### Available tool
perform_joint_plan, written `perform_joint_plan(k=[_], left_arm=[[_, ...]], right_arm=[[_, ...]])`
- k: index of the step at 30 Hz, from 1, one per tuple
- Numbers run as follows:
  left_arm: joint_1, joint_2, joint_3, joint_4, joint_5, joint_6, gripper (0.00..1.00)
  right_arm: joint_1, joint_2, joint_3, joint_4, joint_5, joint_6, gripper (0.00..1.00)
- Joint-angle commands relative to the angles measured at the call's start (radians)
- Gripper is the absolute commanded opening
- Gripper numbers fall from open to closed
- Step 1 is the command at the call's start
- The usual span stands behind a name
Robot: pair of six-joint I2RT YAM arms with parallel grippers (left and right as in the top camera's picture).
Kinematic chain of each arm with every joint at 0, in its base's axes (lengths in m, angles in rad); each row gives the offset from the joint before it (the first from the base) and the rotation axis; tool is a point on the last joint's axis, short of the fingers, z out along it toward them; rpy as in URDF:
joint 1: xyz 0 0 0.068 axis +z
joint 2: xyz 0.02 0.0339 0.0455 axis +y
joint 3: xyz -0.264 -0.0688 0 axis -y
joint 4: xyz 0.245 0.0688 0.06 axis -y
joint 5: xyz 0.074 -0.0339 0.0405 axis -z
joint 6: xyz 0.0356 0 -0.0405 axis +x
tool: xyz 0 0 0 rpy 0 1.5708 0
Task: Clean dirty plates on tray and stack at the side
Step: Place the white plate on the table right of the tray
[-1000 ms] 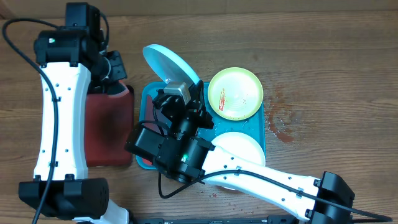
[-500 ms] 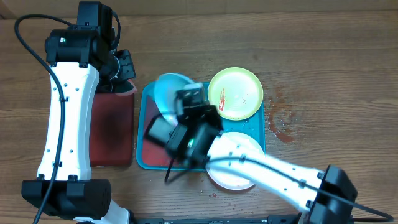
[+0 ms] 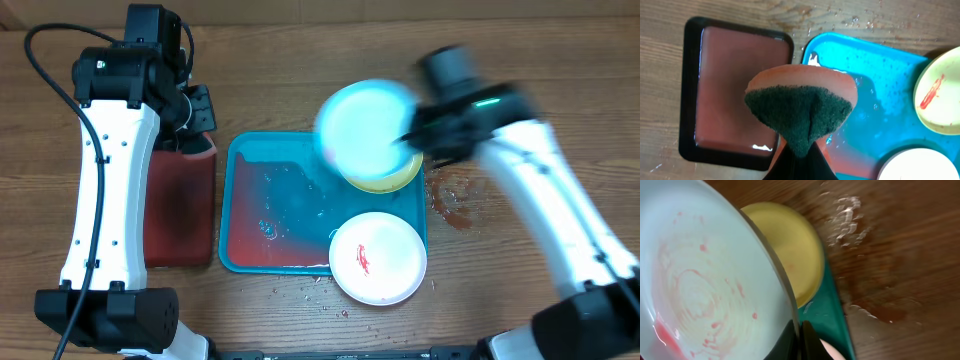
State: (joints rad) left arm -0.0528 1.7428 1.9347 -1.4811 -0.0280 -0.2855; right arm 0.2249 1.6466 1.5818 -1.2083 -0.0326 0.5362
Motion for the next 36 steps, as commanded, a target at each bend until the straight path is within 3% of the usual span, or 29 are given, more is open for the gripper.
perform_joint_plan(k=[1, 5, 9, 24, 26, 28, 29, 36], left_arm=[[-0.002, -0.015, 0.017, -0.013, -0.012, 0.026, 0.04], [-0.002, -0.014, 0.016, -0.013, -0.003, 0.027, 0.04], [-0.002, -0.014, 0.016, -0.014, 0.006, 0.027, 0.04], [-0.002, -0.013, 0.016, -0.019, 0.028, 0.024, 0.04], [-0.002, -0.013, 0.016, -0.016, 0.024, 0.024, 0.04], [-0.002, -0.013, 0.016, -0.011, 0.024, 0.024, 0.04], [-0.002, -0.013, 0.016, -0.01, 0.024, 0.024, 0.04], [-0.002, -0.013, 0.016, -0.007, 0.024, 0.024, 0.04]], right_arm=[[-0.227, -0.043, 0.0, -0.03, -0.182, -0.074, 0.04], [-0.42, -0.04, -0.053, -0.028, -0.178, -0.1, 0.04], [-0.524, -0.04, -0.16, -0.004, -0.159, -0.1, 0.04], [-0.587, -0.036, -0.587, 0.384, -0.01, -0.091, 0.04], [-0.587, -0.028, -0.614, 0.433, 0.006, -0.093, 0.18], [-0.587, -0.027, -0.613, 0.425, 0.005, -0.097, 0.43], [-0.587, -0.027, -0.607, 0.407, 0.002, -0.097, 0.49], [-0.584, -0.041, -0.465, 0.101, -0.23, -0.261, 0.55]])
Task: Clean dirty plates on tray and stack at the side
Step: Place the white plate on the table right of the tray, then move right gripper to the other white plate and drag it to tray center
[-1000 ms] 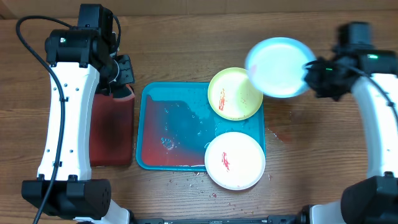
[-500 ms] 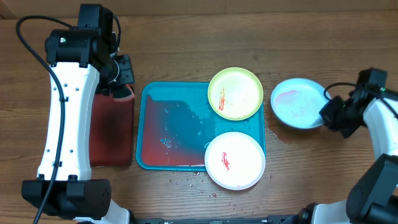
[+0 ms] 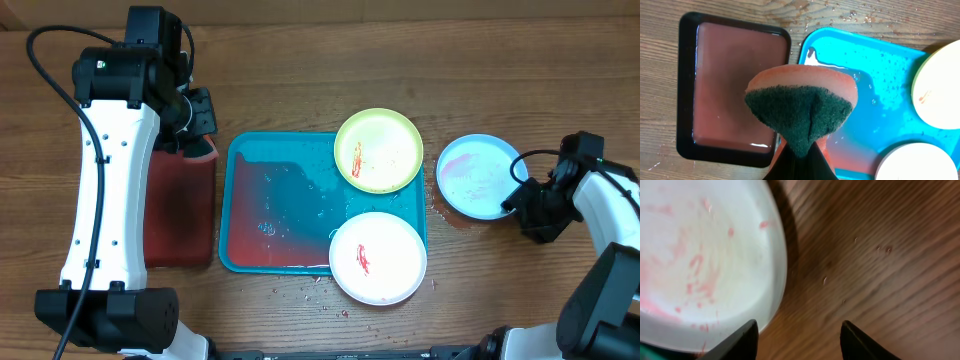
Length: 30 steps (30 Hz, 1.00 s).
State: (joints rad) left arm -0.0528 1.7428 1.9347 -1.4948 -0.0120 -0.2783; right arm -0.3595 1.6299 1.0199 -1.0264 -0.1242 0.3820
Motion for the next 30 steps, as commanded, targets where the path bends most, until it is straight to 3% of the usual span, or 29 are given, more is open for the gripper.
perform_joint_plan(k=[1, 7, 12, 18, 30], left_arm=[[-0.002, -0.013, 0.016, 0.007, 0.008, 0.017, 0.04], [-0.002, -0.013, 0.016, 0.003, 0.009, 0.017, 0.04], [-0.002, -0.013, 0.016, 0.001, 0.008, 0.016, 0.04], [-0.002, -0.013, 0.016, -0.001, 0.008, 0.017, 0.04], [-0.002, -0.013, 0.016, -0.001, -0.007, 0.017, 0.04]], right_arm=[[0.002, -0.029, 0.116, -0.127, -0.174, -0.133, 0.55], [0.058, -0.045, 0.108, -0.32, -0.247, -0.281, 0.56], [0.164, -0.045, 0.043, -0.329, -0.315, -0.289, 0.52], [0.314, -0.045, -0.014, -0.229, -0.298, -0.181, 0.41], [0.577, -0.045, -0.095, -0.119, -0.101, 0.069, 0.41]])
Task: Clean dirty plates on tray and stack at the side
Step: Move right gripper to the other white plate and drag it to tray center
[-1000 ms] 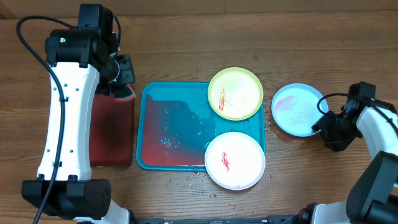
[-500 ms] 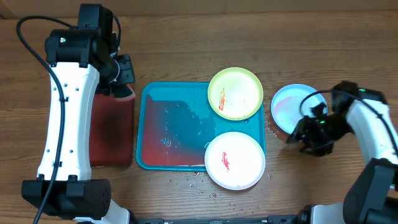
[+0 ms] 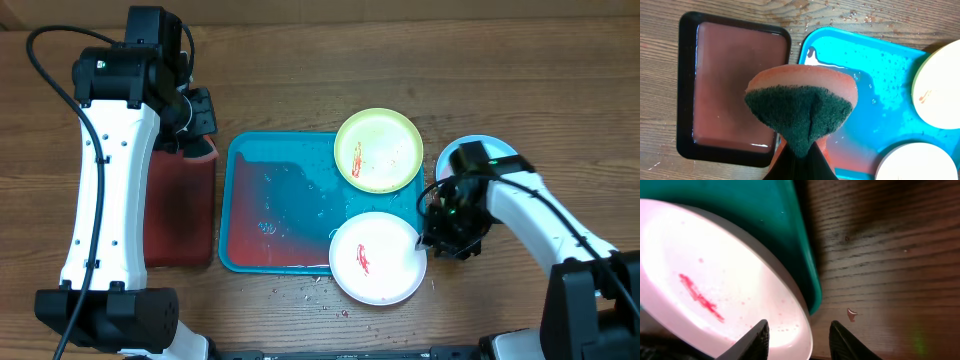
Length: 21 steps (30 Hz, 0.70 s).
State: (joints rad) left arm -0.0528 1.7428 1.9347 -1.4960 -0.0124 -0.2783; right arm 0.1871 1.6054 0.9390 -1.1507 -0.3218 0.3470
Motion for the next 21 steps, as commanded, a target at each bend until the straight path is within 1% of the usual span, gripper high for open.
perform_joint_plan(k=[1, 4, 6, 7, 11, 15, 17, 18, 19, 21], left_arm=[[-0.002, -0.013, 0.016, 0.0, -0.012, 0.017, 0.04], [-0.002, -0.013, 0.016, 0.0, -0.025, 0.017, 0.04], [-0.002, -0.013, 0.016, 0.0, -0.025, 0.017, 0.04], [-0.002, -0.013, 0.016, 0.0, -0.025, 0.017, 0.04], [-0.002, -0.013, 0.016, 0.001, -0.025, 0.017, 0.04], [-0.002, -0.013, 0.016, 0.001, -0.025, 0.017, 0.04], [-0.002, -0.013, 0.016, 0.001, -0.027, 0.02, 0.04], [-0.002, -0.013, 0.016, 0.001, -0.035, 0.02, 0.04], [-0.002, -0.013, 0.016, 0.001, -0.047, 0.02, 0.04], [-0.002, -0.013, 0.016, 0.001, -0.055, 0.02, 0.04]], right_arm=[[0.043, -0.021, -0.018, 0.005, 0.114, 0.119, 0.41], [0.072, -0.021, -0.031, 0.017, 0.122, 0.13, 0.4], [0.089, -0.021, -0.043, 0.026, 0.121, 0.138, 0.38], [0.102, -0.021, -0.05, 0.033, 0.119, 0.149, 0.35], [0.135, -0.021, -0.053, 0.037, 0.119, 0.156, 0.27], [0.167, -0.021, -0.053, 0.036, 0.119, 0.182, 0.22], [0.183, -0.021, -0.053, 0.039, 0.119, 0.182, 0.15], [0.19, -0.021, -0.053, 0.04, 0.119, 0.182, 0.08], [0.197, -0.021, -0.053, 0.04, 0.119, 0.188, 0.04], [0.208, -0.021, -0.051, 0.04, 0.119, 0.204, 0.04]])
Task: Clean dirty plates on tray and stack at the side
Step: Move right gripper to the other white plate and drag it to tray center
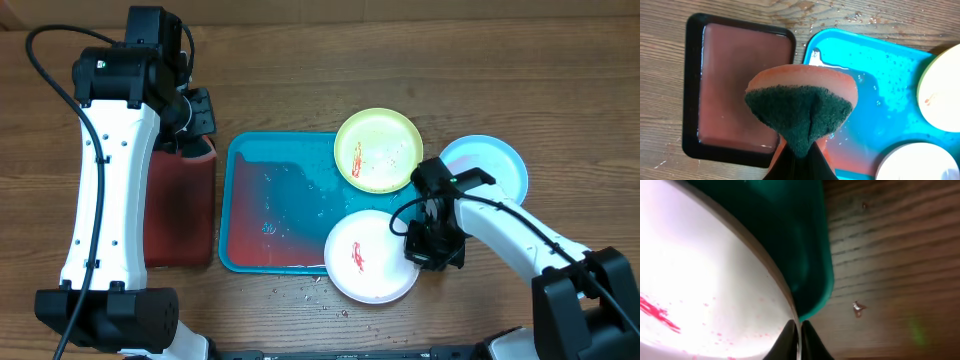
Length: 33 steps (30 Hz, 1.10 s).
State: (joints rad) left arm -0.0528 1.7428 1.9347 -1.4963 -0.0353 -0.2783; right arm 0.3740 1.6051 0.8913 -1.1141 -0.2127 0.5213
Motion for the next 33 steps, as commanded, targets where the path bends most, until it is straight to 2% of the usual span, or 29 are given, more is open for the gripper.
perform_joint_plan(k=[1, 9, 13, 16, 20, 24, 28, 30, 32, 33], left_arm=[[-0.002, -0.013, 0.016, 0.001, -0.032, 0.02, 0.04], [-0.002, -0.013, 0.016, 0.002, -0.031, 0.02, 0.04], [-0.002, -0.013, 0.016, 0.006, -0.032, 0.02, 0.04], [-0.002, -0.013, 0.016, 0.005, -0.031, 0.019, 0.04], [-0.002, -0.013, 0.016, 0.005, -0.031, 0.019, 0.04], [-0.002, -0.013, 0.016, 0.002, -0.031, 0.019, 0.04], [-0.002, -0.013, 0.016, 0.013, -0.026, 0.008, 0.04], [-0.002, -0.013, 0.016, 0.02, -0.023, 0.008, 0.04], [-0.002, -0.013, 0.016, 0.021, -0.023, 0.008, 0.04], [-0.002, -0.013, 0.016, 0.02, -0.023, 0.008, 0.04]], right_arm=[[0.029, -0.02, 0.0, 0.003, 0.003, 0.029, 0.04], [0.146, -0.02, 0.146, 0.066, -0.032, 0.09, 0.04], [0.235, -0.02, 0.201, 0.272, -0.013, 0.2, 0.04], [0.284, -0.01, 0.201, 0.408, 0.08, 0.32, 0.04], [0.323, 0.048, 0.201, 0.544, 0.125, 0.35, 0.04], [0.33, 0.111, 0.202, 0.554, 0.14, 0.431, 0.04], [0.339, 0.147, 0.202, 0.567, 0.098, 0.418, 0.04], [0.347, 0.154, 0.202, 0.562, 0.089, 0.414, 0.1], [0.354, 0.156, 0.202, 0.559, 0.089, 0.398, 0.2], [0.354, 0.156, 0.202, 0.559, 0.103, 0.375, 0.36]])
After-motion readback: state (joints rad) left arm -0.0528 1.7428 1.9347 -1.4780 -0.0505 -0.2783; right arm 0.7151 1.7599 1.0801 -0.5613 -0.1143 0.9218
